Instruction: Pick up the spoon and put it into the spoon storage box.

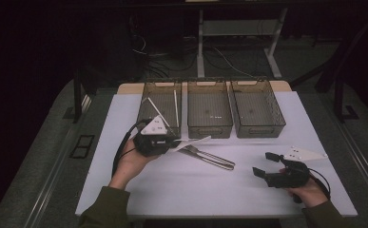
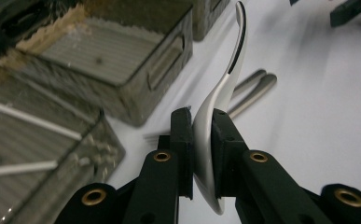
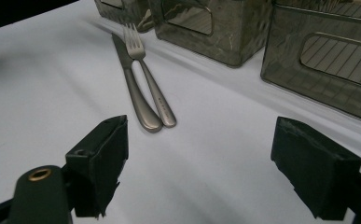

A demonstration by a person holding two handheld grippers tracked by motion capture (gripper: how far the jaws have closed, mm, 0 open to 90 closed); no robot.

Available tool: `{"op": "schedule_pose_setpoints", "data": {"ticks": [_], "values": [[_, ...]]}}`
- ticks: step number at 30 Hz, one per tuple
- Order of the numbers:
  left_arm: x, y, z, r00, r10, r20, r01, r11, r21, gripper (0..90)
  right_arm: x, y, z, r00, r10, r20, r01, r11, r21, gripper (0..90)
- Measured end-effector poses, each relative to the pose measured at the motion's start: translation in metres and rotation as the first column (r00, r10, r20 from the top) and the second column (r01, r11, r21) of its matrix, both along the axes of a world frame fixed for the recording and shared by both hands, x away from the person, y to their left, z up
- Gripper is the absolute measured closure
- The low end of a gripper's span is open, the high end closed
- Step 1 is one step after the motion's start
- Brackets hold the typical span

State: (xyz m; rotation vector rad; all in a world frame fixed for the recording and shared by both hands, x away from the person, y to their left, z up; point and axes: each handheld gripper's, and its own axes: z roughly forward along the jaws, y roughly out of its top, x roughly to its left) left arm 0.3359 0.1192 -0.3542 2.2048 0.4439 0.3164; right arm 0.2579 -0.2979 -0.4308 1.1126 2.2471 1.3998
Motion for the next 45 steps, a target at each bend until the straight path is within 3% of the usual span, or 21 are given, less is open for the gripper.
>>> {"op": "schedule_pose_setpoints", "data": {"ticks": [7, 14, 20, 26, 29, 32, 37, 39, 45], "values": [[0.029, -0.029, 0.014, 0.9982, -0.049, 0.034, 0.048, 0.9982, 0.035, 80.1, 0.0, 0.0, 0.0, 1.0, 0.001, -0.005, -0.001, 1.0, 0.004, 18.9], [0.06, -0.058, 0.019, 0.9965, -0.062, 0.056, 0.058, 0.996, 0.068, 80.1, 0.0, 0.0, 0.0, 1.0, 0.001, -0.002, -0.001, 1.0, 0.006, 18.8], [0.085, -0.075, 0.009, 0.9975, -0.05, 0.05, 0.045, 0.9941, 0.099, 80.0, 0.0, -0.001, 0.0, 1.0, 0.002, -0.002, -0.002, 1.0, 0.012, 18.9], [0.101, -0.08, -0.006, 0.9995, -0.019, 0.026, 0.016, 0.995, 0.099, 79.9, 0.0, -0.002, 0.001, 1.0, 0.0, -0.004, 0.0, 1.0, 0.013, 18.9], [0.105, -0.081, -0.01, 0.9997, -0.012, 0.021, 0.01, 0.9951, 0.098, 79.0, -0.001, -0.002, 0.001, 1.0, 0.001, -0.004, -0.001, 1.0, 0.015, 18.9], [0.108, -0.078, -0.01, 0.9998, -0.014, 0.016, 0.013, 0.9973, 0.072, 69.3, -0.001, -0.002, 0.001, 1.0, 0.001, -0.004, -0.001, 1.0, 0.015, 18.9], [0.105, -0.072, -0.006, 1.0, -0.005, 0.002, 0.005, 0.9999, 0.013, 61.6, -0.001, -0.002, 0.001, 1.0, 0.001, -0.003, -0.001, 1.0, 0.016, 18.9], [0.1, -0.07, -0.005, 0.9999, 0.004, -0.013, -0.005, 0.9995, -0.031, 58.5, -0.001, -0.002, 0.001, 1.0, 0.002, -0.002, -0.002, 1.0, 0.016, 18.9], [0.077, -0.059, -0.006, 0.9984, 0.019, -0.054, -0.023, 0.9974, -0.068, 45.6, 0.001, -0.002, 0.001, 0.9999, 0.008, -0.013, -0.008, 1.0, 0.012, 19.2]]}}
